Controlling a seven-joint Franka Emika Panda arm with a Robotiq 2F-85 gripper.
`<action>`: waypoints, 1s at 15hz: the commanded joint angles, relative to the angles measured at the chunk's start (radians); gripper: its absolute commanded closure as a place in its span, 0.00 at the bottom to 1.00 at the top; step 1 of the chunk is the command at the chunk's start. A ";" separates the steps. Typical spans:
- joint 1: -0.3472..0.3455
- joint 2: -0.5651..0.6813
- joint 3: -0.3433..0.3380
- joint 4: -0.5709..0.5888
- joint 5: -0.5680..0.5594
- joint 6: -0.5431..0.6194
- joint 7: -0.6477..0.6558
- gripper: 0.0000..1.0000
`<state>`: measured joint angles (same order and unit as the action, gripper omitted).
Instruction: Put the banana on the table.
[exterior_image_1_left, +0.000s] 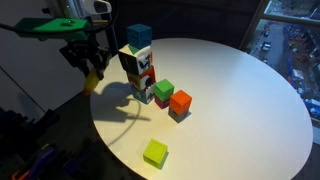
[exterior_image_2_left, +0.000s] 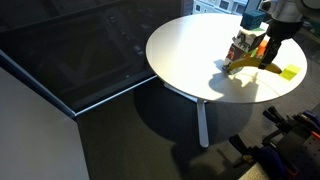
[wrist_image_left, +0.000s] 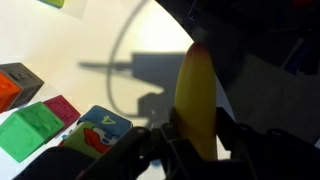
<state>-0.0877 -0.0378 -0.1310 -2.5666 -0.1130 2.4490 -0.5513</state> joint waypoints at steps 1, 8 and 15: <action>0.012 0.042 0.026 0.051 0.016 -0.009 0.030 0.83; 0.029 0.093 0.070 0.096 0.002 -0.008 0.102 0.83; 0.030 0.197 0.096 0.195 0.018 -0.009 0.166 0.83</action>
<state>-0.0601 0.1079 -0.0432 -2.4312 -0.1077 2.4490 -0.4248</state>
